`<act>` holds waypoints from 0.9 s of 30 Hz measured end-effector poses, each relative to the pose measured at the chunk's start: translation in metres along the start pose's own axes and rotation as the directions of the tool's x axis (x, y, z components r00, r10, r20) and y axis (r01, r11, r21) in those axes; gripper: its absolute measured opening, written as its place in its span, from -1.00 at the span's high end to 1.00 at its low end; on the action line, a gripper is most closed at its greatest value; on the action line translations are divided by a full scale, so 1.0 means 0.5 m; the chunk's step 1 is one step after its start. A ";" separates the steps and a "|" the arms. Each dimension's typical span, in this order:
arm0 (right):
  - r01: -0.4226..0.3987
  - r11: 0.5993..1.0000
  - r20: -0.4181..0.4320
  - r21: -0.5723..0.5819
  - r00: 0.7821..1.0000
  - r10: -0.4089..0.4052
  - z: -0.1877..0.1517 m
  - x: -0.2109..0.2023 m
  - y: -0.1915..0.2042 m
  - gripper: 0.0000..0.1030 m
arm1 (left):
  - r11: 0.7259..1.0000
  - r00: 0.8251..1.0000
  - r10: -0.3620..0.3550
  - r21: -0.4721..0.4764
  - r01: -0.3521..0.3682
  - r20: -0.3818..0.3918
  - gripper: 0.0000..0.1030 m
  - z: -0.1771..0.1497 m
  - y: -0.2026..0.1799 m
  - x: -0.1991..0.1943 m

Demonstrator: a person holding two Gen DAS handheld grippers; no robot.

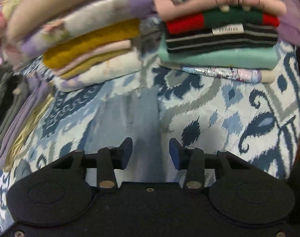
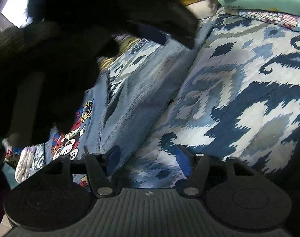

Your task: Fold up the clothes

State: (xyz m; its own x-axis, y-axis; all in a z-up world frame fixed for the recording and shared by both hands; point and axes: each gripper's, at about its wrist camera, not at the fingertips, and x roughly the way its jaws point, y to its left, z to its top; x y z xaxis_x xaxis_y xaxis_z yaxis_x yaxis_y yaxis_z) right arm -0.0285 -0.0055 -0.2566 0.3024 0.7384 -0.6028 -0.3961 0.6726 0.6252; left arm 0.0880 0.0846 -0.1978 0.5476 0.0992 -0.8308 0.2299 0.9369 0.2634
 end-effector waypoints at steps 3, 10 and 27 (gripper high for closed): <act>-0.017 1.000 -0.002 0.005 1.000 0.017 0.001 0.003 -0.001 -0.37 | 0.999 0.999 0.030 0.034 -0.028 -0.038 0.30 0.021 -0.018 0.031; -0.049 0.998 -0.012 0.025 0.999 0.050 0.010 0.008 -0.011 -0.43 | 0.994 0.991 0.102 0.048 -0.097 -0.093 0.35 0.057 -0.036 0.074; -0.089 0.992 -0.011 0.091 0.996 0.091 0.010 0.010 -0.021 -0.42 | 0.982 0.980 0.181 -0.034 -0.184 -0.082 0.99 0.086 -0.029 0.048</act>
State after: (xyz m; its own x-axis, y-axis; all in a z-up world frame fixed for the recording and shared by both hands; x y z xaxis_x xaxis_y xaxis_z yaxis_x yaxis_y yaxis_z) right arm -0.0187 -0.0088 -0.2637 0.2560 0.7957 -0.5489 -0.3412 0.6056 0.7189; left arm 0.1323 0.0592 -0.2007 0.5120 0.2945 -0.8069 0.0975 0.9134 0.3952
